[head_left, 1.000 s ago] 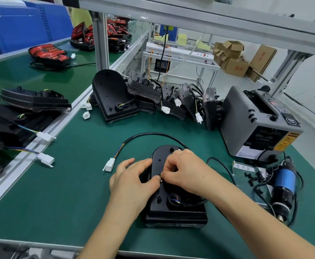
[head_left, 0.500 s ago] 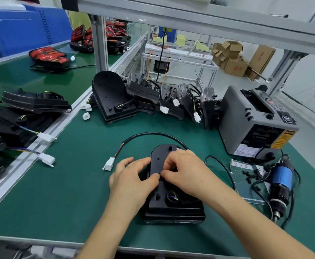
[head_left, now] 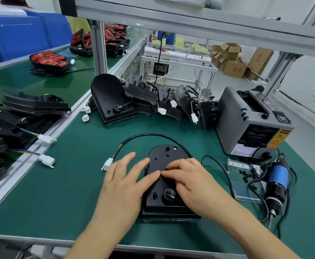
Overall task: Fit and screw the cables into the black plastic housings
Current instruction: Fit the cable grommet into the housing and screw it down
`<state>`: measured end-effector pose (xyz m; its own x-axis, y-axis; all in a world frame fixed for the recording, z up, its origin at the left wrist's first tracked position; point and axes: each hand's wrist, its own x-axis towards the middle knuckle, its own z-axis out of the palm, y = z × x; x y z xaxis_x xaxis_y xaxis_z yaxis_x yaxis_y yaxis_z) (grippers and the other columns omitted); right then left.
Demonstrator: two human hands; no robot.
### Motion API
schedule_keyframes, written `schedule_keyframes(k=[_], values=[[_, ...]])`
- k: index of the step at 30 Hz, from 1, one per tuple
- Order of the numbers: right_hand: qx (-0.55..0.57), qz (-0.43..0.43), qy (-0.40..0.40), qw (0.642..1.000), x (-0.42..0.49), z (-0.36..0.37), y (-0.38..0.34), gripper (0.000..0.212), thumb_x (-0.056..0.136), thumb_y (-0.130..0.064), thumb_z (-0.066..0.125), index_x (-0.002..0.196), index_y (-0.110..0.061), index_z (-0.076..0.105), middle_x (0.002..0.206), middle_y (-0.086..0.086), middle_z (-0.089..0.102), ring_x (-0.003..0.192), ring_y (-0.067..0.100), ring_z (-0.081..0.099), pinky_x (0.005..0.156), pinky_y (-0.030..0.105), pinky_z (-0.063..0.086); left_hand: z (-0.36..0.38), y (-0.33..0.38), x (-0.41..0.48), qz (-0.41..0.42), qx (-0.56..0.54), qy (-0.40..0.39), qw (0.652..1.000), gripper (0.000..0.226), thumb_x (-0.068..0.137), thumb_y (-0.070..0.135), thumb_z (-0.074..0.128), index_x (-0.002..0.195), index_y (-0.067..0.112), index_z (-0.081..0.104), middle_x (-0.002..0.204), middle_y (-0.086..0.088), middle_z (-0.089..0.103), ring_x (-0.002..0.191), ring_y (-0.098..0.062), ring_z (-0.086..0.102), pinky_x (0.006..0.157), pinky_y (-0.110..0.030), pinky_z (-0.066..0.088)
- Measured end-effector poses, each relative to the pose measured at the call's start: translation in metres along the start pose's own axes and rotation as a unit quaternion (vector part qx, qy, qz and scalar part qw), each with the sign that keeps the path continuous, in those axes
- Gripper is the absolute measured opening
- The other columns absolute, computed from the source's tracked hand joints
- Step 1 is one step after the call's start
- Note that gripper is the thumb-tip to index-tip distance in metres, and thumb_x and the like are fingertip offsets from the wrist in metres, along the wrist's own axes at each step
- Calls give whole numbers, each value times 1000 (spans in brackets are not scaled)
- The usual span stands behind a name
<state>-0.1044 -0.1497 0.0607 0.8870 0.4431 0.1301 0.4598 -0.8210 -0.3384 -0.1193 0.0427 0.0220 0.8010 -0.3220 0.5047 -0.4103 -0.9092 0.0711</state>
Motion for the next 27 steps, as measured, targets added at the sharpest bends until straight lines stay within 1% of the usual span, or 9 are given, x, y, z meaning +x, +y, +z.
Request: schedule_keyframes(k=[4, 9, 11, 13, 15, 17, 20, 23, 27], values=[[12, 14, -4, 1000, -4, -2, 3, 47, 90, -8, 41, 128, -30, 58, 132, -19, 48, 122, 4, 30, 105, 13, 22, 1, 1, 2, 10, 1, -21, 1000, 74, 48, -8, 73, 111, 31, 70, 130, -5, 60, 116, -39, 55, 96, -44, 25], [25, 33, 7, 999, -15, 0, 9, 43, 92, -8, 43, 125, -29, 61, 130, -23, 50, 122, 1, 31, 107, 15, 24, -3, 2, 2, 9, -25, -52, 998, 77, 45, -8, 78, 109, 34, 71, 127, -3, 61, 117, -39, 55, 98, -45, 28], [31, 45, 18, 998, -20, 1, 12, 39, 94, -10, 45, 123, -29, 62, 128, -23, 50, 122, 1, 32, 106, 13, 23, -4, -1, 6, 13, -56, -66, 996, 70, 54, -6, 78, 111, 35, 70, 130, 0, 59, 120, -37, 53, 98, -48, 37], [31, 83, 43, 995, -25, 1, 16, 33, 95, -19, 48, 122, -31, 62, 126, -25, 48, 121, -1, 32, 103, 10, 21, -5, -11, 17, -14, -140, -82, 987, 59, 76, -3, 66, 122, 33, 63, 139, 5, 50, 129, -29, 43, 104, -43, 33], [13, 141, 81, 987, -32, 0, 19, 29, 94, -30, 51, 121, -32, 60, 123, -23, 47, 120, 2, 37, 100, 14, 27, -6, -26, 34, -88, -182, -66, 977, 45, 91, 8, 55, 132, 26, 54, 140, 4, 48, 126, -23, 42, 105, -33, 32], [-25, 201, 112, 973, -40, -2, 21, 30, 91, -42, 52, 119, -33, 58, 118, -19, 45, 114, 6, 45, 90, 22, 39, -5, -44, 54, -187, -121, -54, 973, 40, 95, 28, 52, 134, 21, 51, 132, 0, 49, 119, -22, 46, 96, -36, 40], [-98, 277, 86, 952, -49, -8, 18, 41, 89, -61, 40, 122, -38, 45, 113, -16, 46, 102, 9, 55, 70, 27, 41, -1, -64, 78, -293, 21, -176, 940, 44, 94, 51, 45, 117, 15, 53, 113, -4, 54, 104, -25, 54, 69, -35, 43], [-114, 295, 26, 948, -50, -6, 16, 51, 89, -68, 28, 126, -37, 41, 109, -12, 61, 104, 18, 59, 77, 31, 44, 7, -69, 88, -327, 64, -260, 906, 47, 89, 61, 46, 81, 15, 52, 77, 0, 57, 79, -22, 54, 59, -27, 36], [-33, 303, 6, 953, -45, 1, 14, 56, 91, -65, 32, 134, -32, 44, 121, -3, 63, 115, 24, 55, 91, 32, 44, 12, -69, 84, -336, 11, -284, 898, 28, 88, 33, 55, 69, 13, 54, 67, -1, 64, 73, -22, 60, 60, -24, 41]])
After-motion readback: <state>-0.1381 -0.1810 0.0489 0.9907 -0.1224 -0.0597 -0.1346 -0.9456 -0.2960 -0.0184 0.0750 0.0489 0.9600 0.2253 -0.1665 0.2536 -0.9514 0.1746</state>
